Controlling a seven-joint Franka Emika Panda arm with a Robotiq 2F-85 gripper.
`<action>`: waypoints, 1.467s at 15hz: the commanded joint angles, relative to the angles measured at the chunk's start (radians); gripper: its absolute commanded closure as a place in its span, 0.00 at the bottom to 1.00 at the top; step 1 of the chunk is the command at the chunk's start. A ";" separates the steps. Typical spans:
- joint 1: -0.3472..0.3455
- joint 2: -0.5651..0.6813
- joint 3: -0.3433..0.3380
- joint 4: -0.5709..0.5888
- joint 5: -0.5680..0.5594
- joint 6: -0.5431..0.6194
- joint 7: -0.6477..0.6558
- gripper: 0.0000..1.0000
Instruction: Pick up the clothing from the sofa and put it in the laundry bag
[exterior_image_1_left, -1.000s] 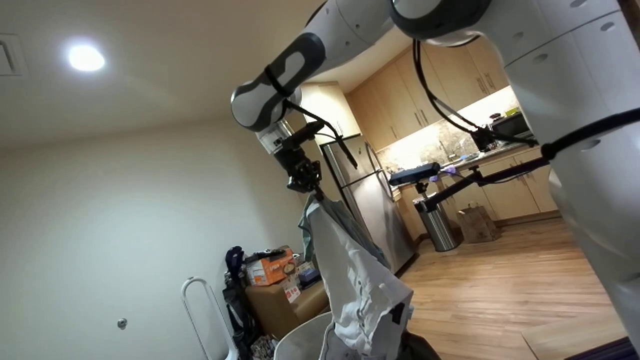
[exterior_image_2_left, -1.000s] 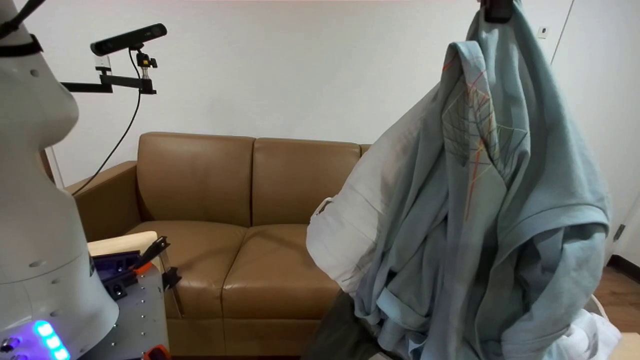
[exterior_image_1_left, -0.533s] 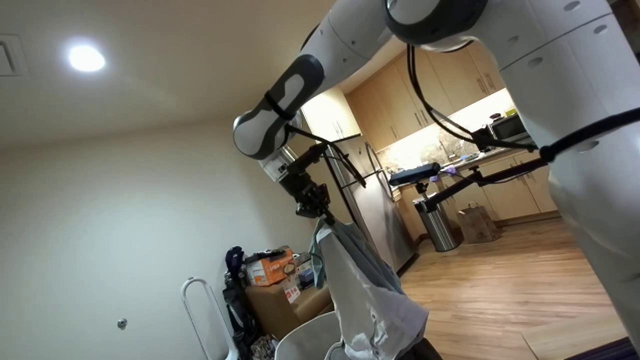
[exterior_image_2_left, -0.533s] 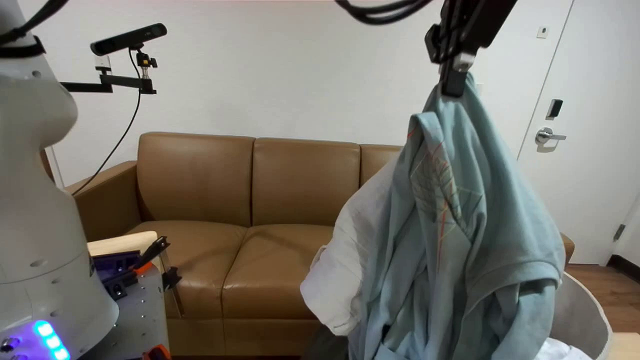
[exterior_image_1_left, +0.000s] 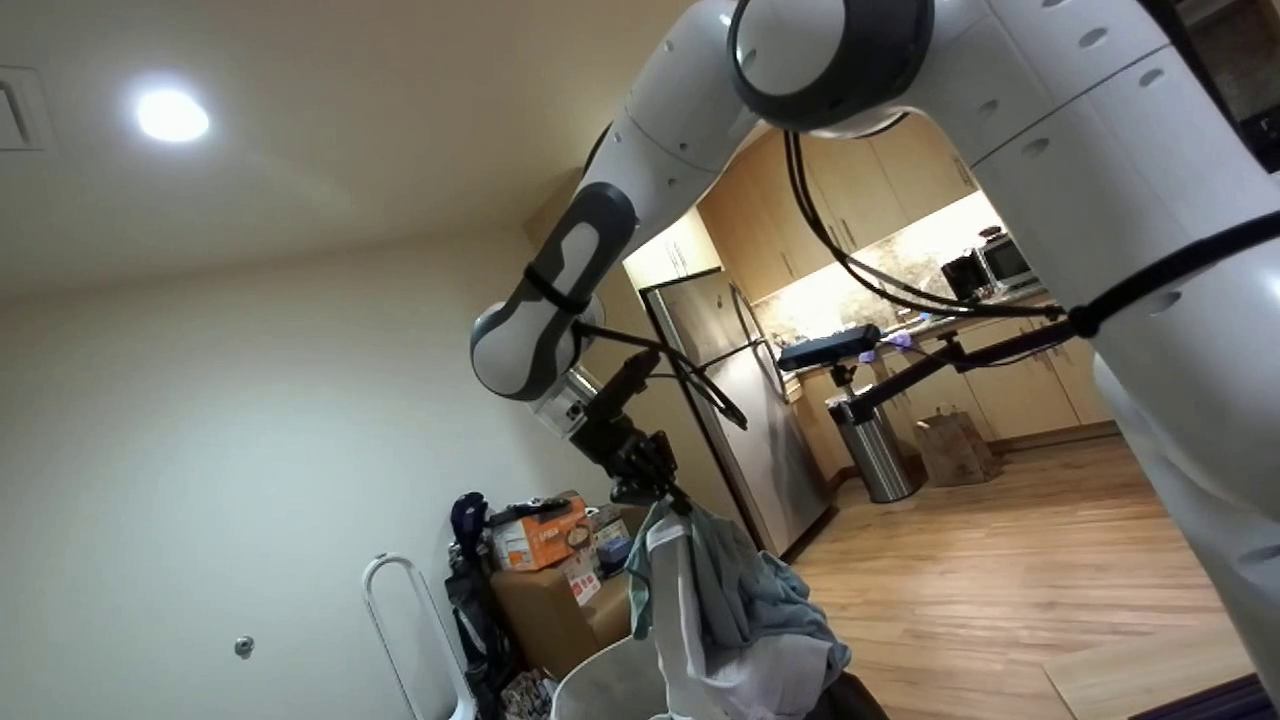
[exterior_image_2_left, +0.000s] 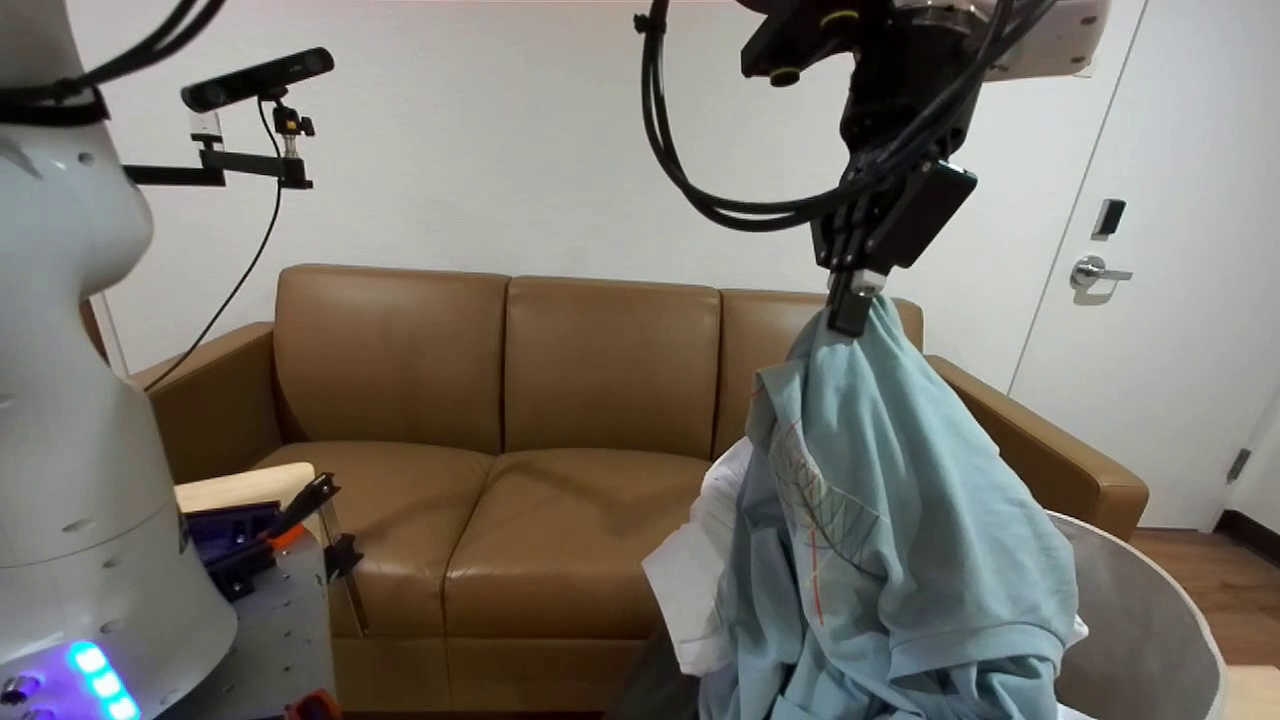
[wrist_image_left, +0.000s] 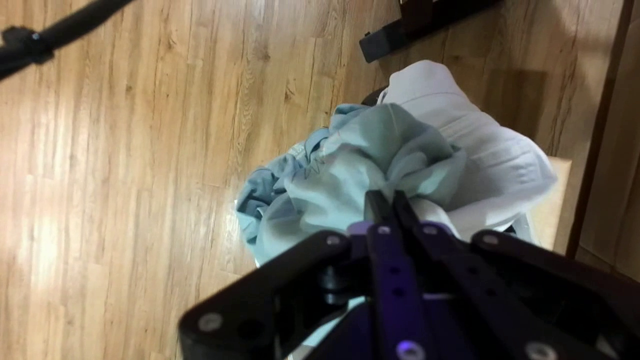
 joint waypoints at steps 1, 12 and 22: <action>-0.001 0.001 0.000 0.004 0.000 -0.003 -0.001 0.96; 0.050 0.175 0.033 -0.012 0.014 0.277 0.163 0.98; 0.010 0.294 0.051 0.033 0.196 0.364 0.029 0.98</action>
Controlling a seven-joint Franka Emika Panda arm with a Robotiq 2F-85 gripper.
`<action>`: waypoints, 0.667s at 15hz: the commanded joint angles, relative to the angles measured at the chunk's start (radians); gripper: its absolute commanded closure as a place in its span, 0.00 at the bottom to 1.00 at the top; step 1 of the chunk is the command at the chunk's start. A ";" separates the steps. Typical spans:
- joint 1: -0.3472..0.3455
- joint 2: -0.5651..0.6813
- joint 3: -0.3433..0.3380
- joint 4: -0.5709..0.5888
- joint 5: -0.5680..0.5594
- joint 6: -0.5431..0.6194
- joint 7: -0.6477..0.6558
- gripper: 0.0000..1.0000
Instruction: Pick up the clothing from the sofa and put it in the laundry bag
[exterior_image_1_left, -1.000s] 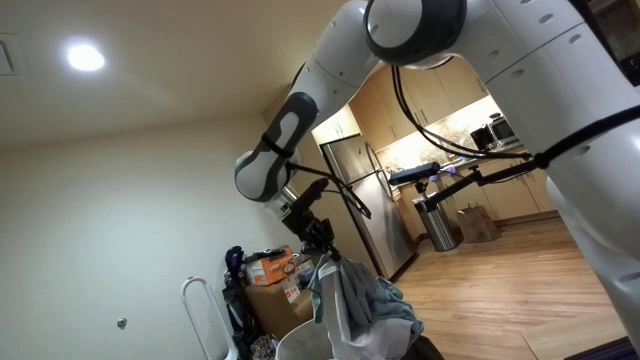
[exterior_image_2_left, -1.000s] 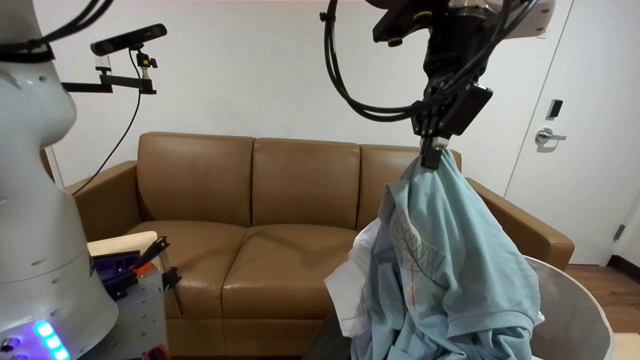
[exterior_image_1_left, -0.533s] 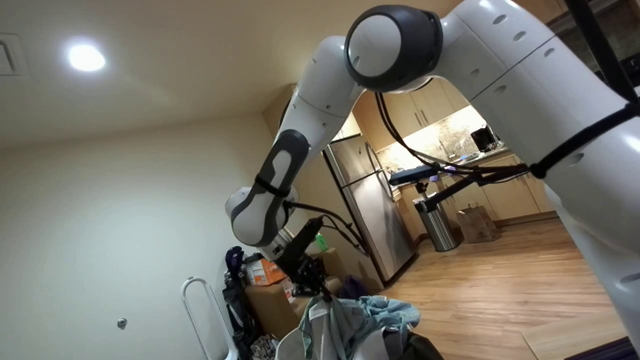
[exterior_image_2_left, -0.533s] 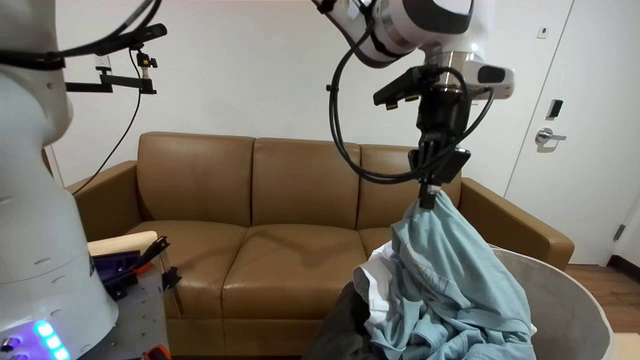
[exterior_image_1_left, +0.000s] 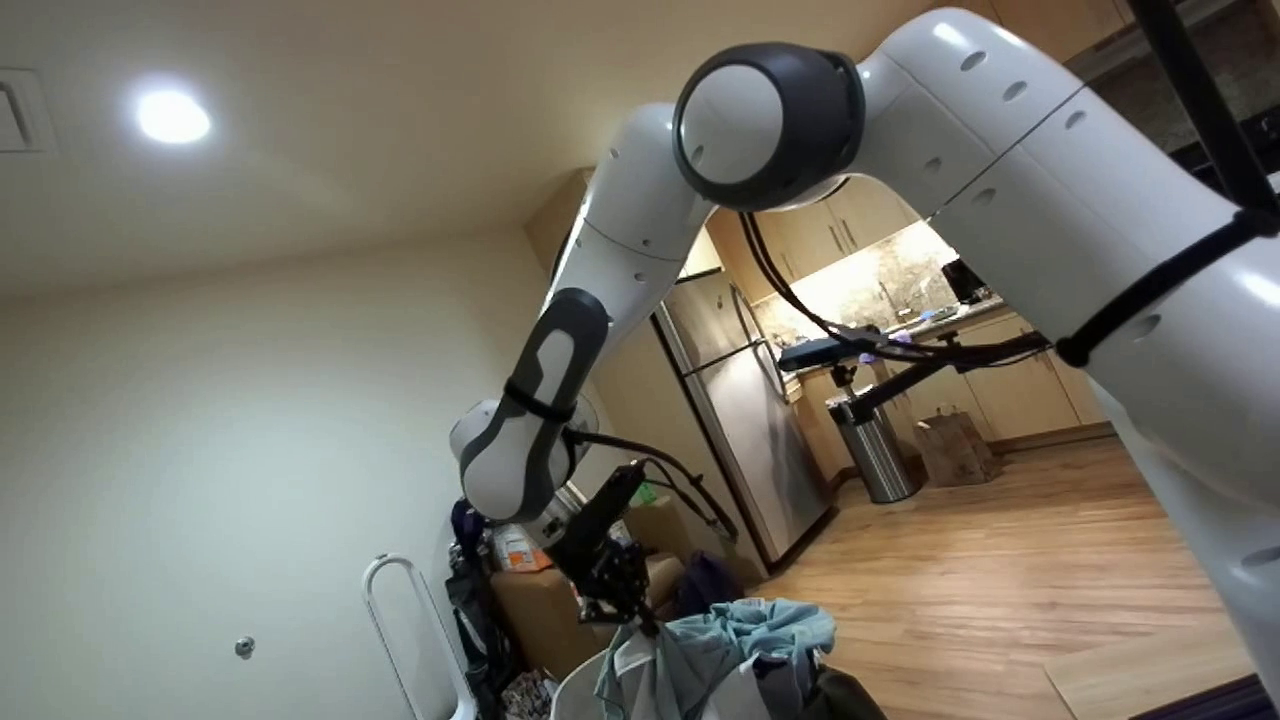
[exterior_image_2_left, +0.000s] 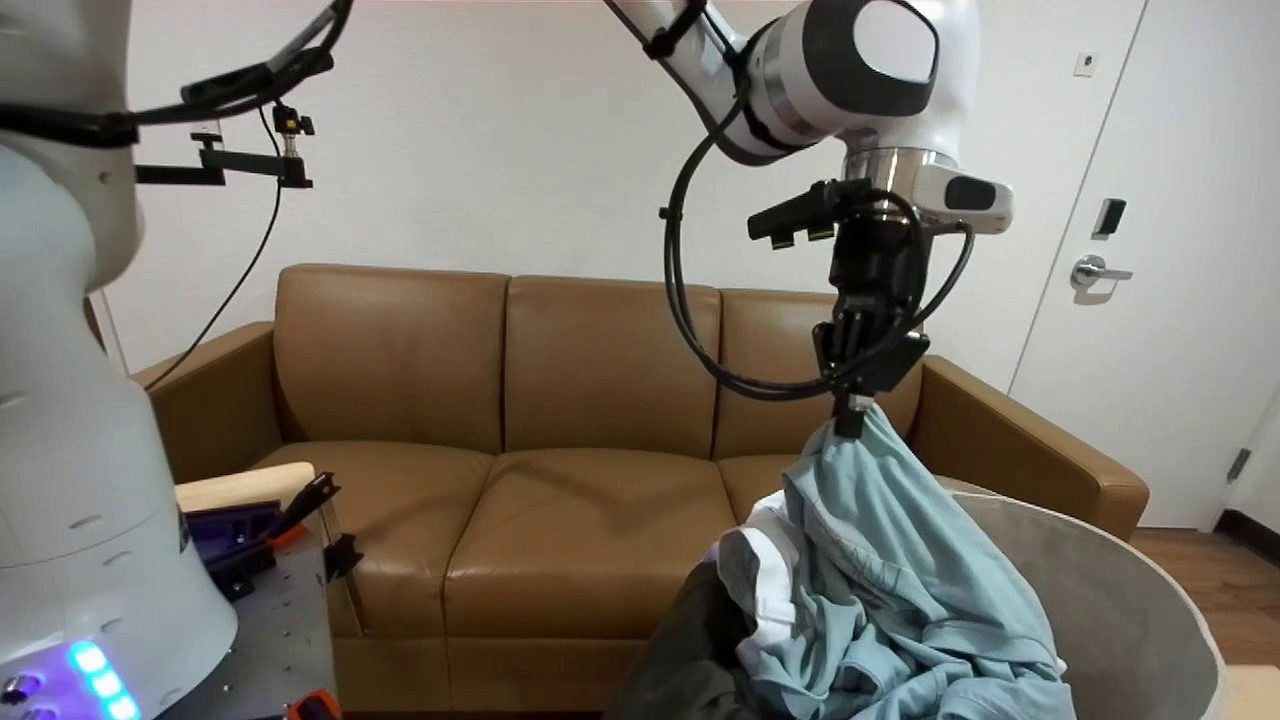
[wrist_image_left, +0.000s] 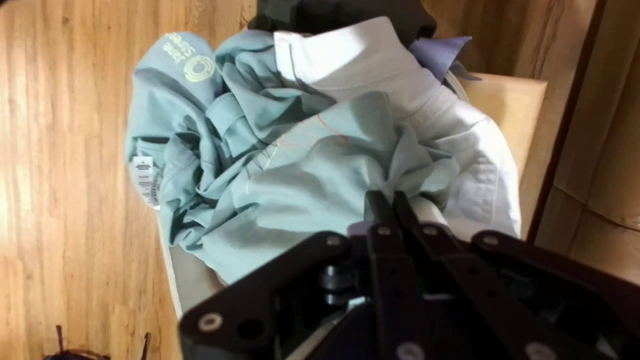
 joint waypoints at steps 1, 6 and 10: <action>-0.048 0.149 0.015 0.100 0.166 -0.004 -0.093 0.98; -0.099 0.418 -0.031 0.301 0.184 -0.205 -0.072 0.98; -0.111 0.561 -0.066 0.436 0.146 -0.272 -0.050 0.98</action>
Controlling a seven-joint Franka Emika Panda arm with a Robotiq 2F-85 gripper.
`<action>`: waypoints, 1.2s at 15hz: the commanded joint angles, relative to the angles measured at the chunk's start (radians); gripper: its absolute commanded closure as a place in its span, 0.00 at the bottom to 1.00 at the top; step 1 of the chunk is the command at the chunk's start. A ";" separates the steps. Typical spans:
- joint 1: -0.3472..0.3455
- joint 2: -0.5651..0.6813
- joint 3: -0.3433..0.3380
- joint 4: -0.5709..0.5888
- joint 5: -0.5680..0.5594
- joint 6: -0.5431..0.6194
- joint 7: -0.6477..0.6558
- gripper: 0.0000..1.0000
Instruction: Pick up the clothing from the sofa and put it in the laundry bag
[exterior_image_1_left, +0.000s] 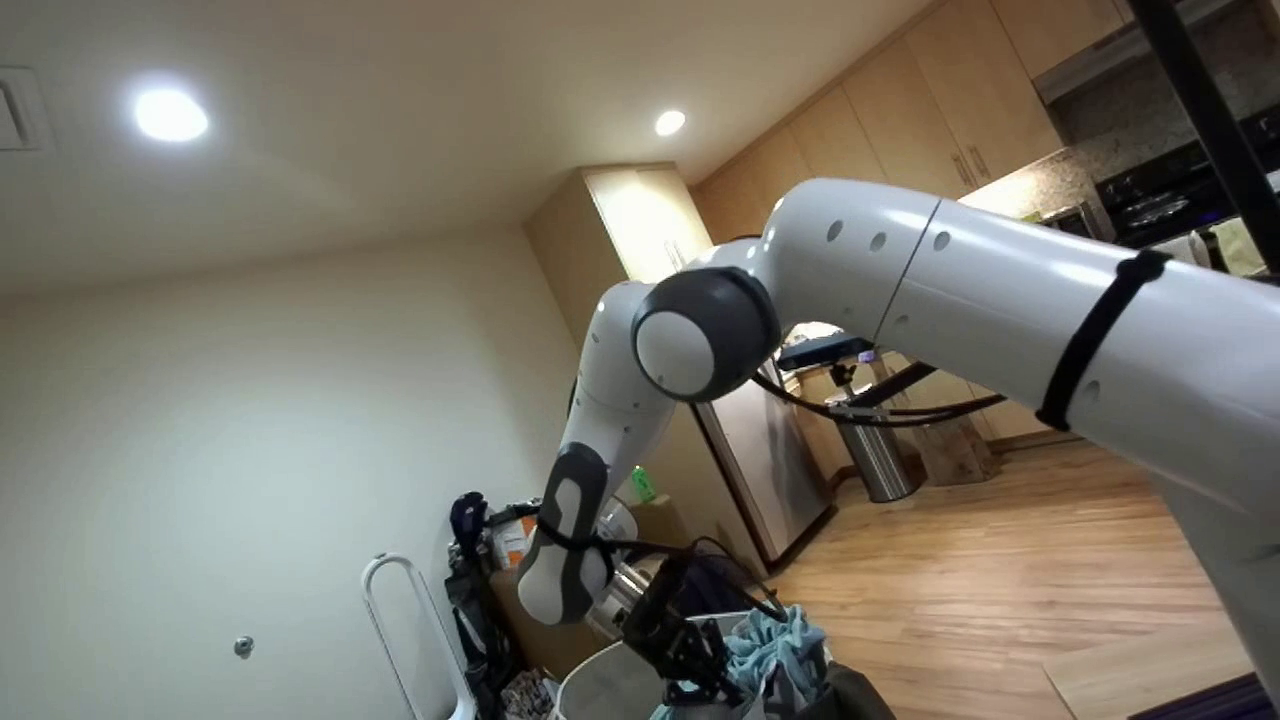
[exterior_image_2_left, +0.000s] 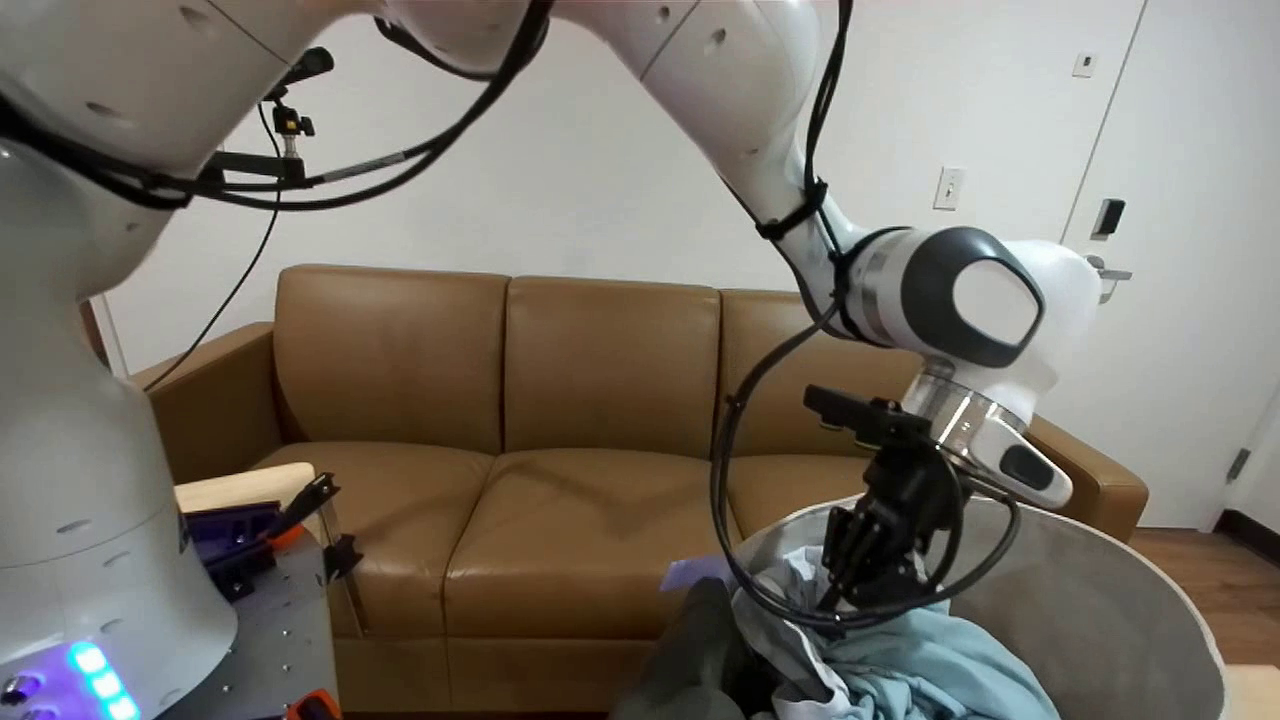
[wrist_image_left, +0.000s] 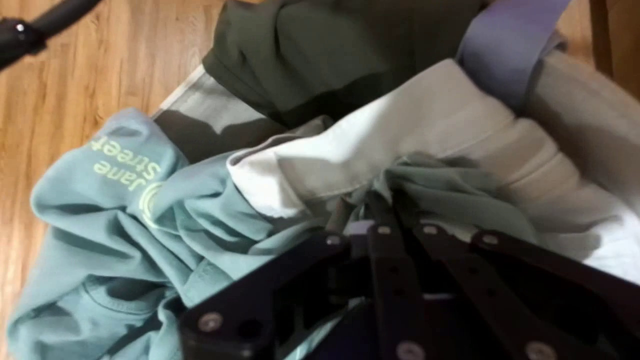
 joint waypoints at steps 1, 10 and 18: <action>-0.018 0.101 0.007 0.143 -0.011 -0.089 -0.020 0.98; -0.035 0.111 0.008 0.064 0.070 0.117 0.072 0.98; -0.016 0.087 -0.004 0.067 0.059 0.101 0.094 0.98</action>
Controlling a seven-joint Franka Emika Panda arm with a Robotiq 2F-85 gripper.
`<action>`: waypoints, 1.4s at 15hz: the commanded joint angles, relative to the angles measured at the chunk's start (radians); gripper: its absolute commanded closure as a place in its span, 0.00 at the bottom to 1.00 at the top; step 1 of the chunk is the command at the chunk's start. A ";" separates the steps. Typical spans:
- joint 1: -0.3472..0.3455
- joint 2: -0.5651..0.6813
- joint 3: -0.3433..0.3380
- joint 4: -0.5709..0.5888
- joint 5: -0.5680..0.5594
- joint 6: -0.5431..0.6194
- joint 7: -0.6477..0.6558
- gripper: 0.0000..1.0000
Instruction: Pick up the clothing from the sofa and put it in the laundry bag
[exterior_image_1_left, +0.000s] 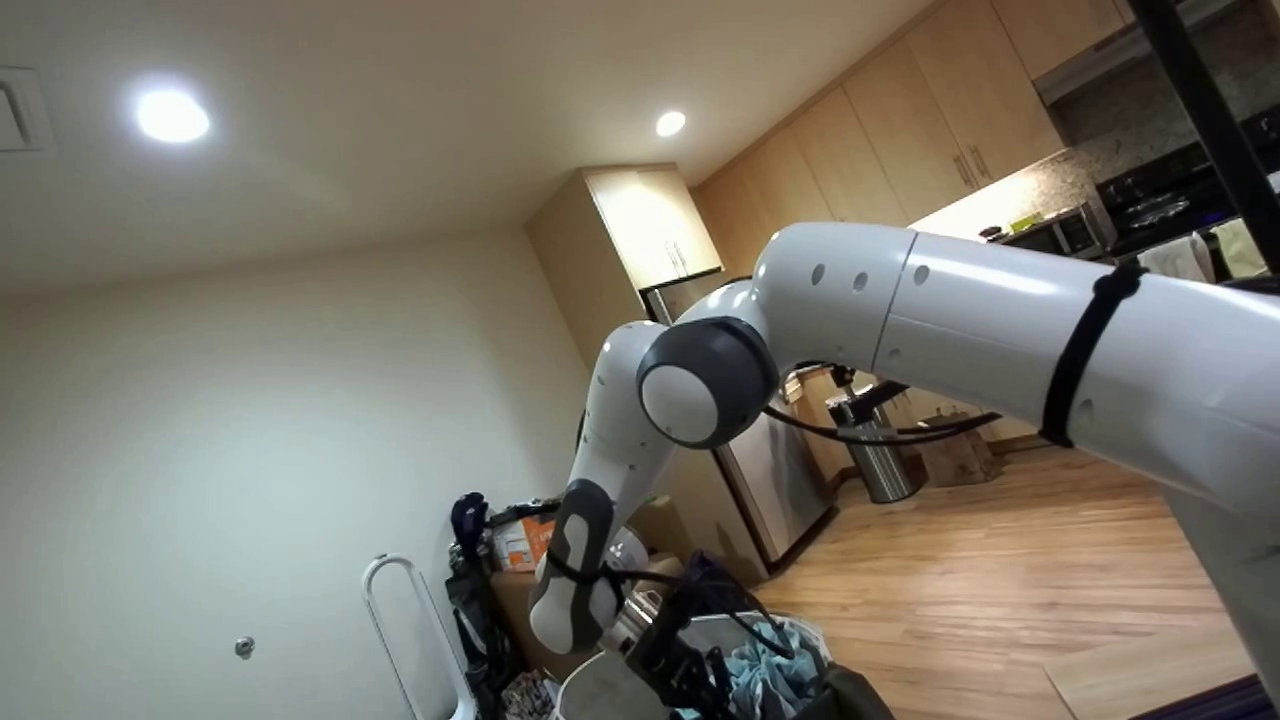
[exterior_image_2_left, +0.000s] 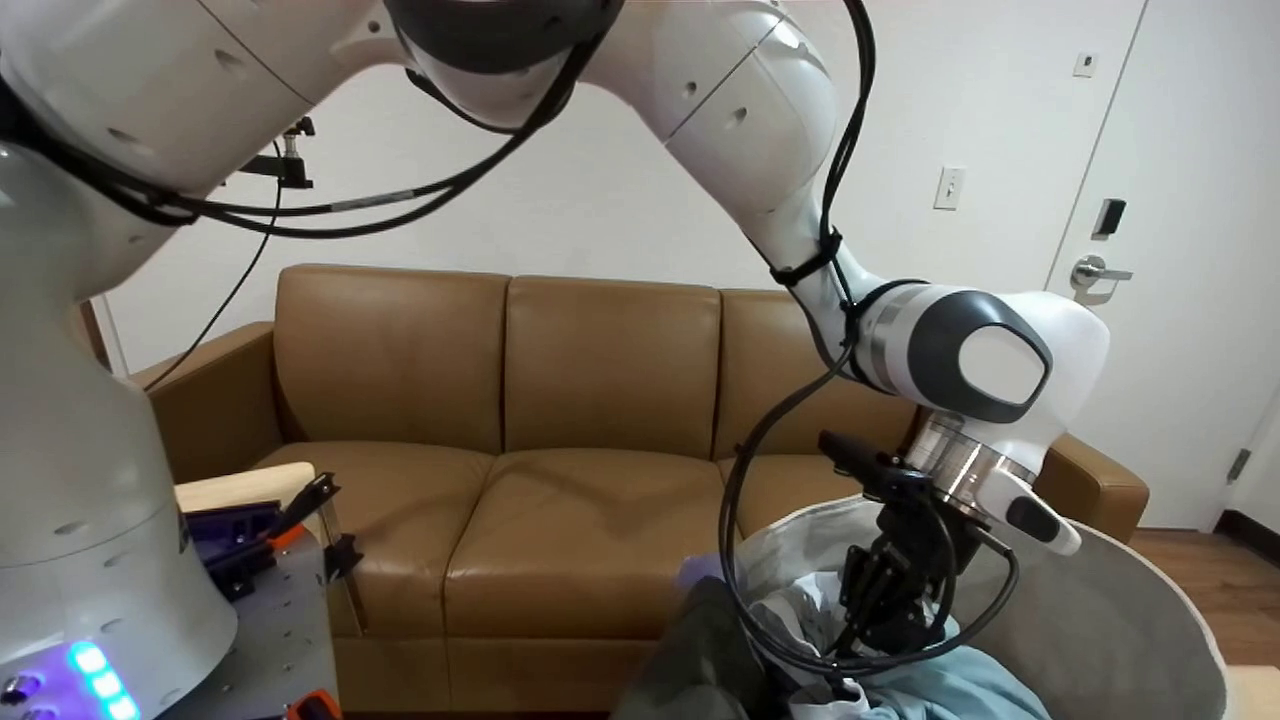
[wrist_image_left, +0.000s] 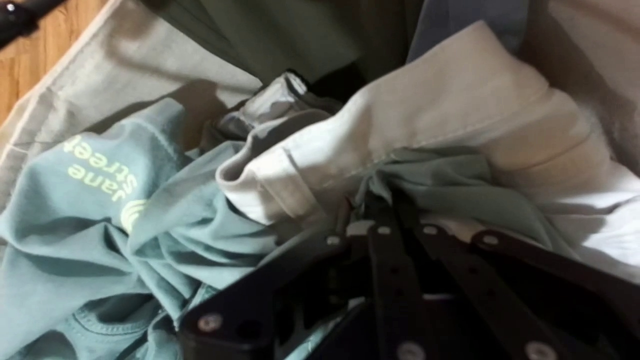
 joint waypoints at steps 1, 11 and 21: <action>-0.006 -0.044 0.000 -0.046 0.028 0.091 0.044 0.98; -0.071 0.067 0.077 -0.193 0.272 0.824 0.017 0.98; -0.124 0.166 0.161 -0.208 0.313 1.011 0.004 0.66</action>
